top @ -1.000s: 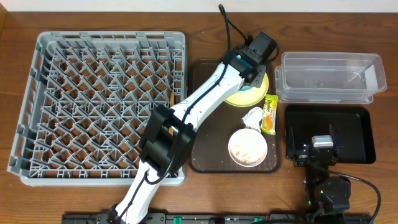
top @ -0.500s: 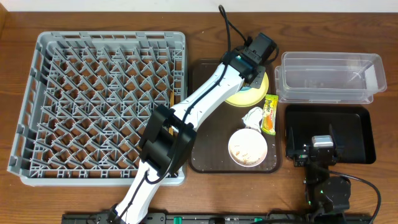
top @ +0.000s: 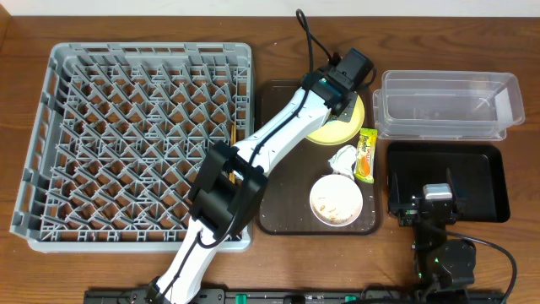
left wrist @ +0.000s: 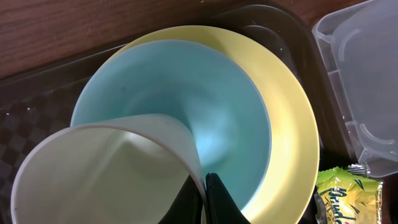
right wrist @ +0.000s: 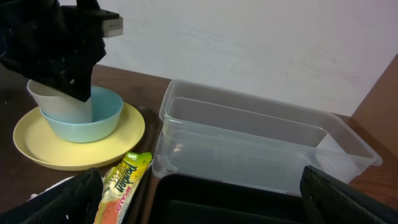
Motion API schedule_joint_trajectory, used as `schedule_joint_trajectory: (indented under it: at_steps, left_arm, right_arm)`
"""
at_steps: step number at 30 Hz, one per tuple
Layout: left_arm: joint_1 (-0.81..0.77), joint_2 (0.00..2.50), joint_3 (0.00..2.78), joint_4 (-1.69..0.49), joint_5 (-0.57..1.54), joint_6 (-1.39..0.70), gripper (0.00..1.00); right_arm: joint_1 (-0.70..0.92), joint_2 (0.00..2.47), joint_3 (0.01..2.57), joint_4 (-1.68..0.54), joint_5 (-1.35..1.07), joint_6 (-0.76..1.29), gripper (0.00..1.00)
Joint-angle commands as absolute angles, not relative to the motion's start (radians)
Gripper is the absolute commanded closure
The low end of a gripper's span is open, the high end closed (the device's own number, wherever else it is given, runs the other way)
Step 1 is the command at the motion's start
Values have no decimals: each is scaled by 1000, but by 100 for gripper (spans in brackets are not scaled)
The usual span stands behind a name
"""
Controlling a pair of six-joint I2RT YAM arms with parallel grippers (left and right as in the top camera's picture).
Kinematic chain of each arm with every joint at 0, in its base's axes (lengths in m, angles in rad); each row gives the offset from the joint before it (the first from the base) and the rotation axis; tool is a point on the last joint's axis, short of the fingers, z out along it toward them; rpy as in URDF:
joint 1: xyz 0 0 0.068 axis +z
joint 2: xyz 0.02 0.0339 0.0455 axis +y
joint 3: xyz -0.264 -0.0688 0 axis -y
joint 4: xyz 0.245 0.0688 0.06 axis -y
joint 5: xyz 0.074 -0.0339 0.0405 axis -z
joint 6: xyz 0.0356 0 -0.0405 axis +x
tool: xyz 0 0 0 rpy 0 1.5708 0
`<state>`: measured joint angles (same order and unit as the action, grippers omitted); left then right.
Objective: Sort waste into correct bins and load items into the dishwasher rack
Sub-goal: 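Lift the white cup and place it upside down in the rack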
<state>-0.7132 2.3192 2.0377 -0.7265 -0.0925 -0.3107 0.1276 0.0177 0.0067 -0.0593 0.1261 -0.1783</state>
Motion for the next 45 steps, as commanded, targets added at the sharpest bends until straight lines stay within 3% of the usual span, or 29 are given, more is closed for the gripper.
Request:
schedule_joint_trajectory:
  at_steps: [1,9,17,20,29,35,45]
  left_arm:
    - [-697,2308,2052,-727,-105,-311,94]
    - [-620,2157,2069,-727,154,-311,94]
    - [-362,2038,2069,-728,818,-345,94]
    - [-253,2045,2065,-735,947,-365,94]
    - [-32,2161,2065,-752,1184,-356,94]
    - [20,2291,2064,-693,1390,-357,93]
    - [57,2391,2040,-714,1507,-356,94]
  right_arm:
    - [123,15,6,-63,123,-188,1]
    - [123,15,6,-63,123,-188,1]
    - [123,15,6,-63,123,-188,1]
    - [123,15,6,-63,123,-188,1]
    - [123,15,6,-63,123,-188,1]
    - [123,15,6,-63,123,-188,1]
    - [123,15,6,-63,123,-188,1]
